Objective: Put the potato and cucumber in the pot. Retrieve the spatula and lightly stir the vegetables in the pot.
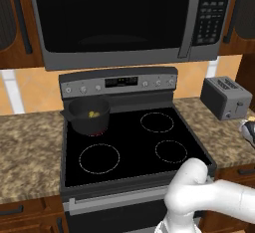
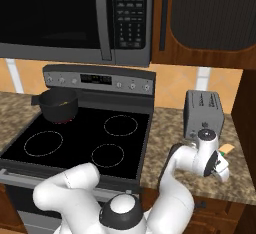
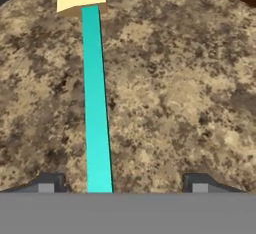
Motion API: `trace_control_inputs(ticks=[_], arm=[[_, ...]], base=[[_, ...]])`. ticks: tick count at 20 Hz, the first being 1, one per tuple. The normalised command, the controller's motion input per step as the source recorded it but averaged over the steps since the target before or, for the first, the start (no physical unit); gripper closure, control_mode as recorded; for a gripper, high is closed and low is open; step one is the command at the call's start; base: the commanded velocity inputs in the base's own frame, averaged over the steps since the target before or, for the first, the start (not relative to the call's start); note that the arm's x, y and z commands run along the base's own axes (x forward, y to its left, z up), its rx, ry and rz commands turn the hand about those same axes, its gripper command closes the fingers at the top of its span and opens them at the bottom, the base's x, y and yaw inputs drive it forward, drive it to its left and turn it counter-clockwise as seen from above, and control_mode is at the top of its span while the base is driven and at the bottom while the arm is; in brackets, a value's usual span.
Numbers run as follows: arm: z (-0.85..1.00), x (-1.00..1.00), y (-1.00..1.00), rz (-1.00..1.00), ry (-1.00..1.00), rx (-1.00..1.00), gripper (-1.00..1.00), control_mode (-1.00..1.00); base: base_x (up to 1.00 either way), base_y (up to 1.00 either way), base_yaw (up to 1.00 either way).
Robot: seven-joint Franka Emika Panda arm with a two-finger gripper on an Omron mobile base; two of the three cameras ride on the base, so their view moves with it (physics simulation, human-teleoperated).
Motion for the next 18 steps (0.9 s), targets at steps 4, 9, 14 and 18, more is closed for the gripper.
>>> trace_control_inputs(ticks=[4,9,14,18], arm=[[-0.46,-0.03,0.16,0.00,-0.03,0.00,-1.00,-1.00],[-0.63,0.00,0.02,0.00,-0.01,0.00,1.00,-1.00],[-0.65,-0.03,0.26,0.01,0.00,0.00,1.00,-1.00],[-0.41,-0.29,0.34,0.00,0.00,0.00,1.00,-1.00]], base=[[0.00,0.00,0.00],[0.00,0.00,0.00],[0.00,0.00,0.00],[0.00,0.00,0.00]])
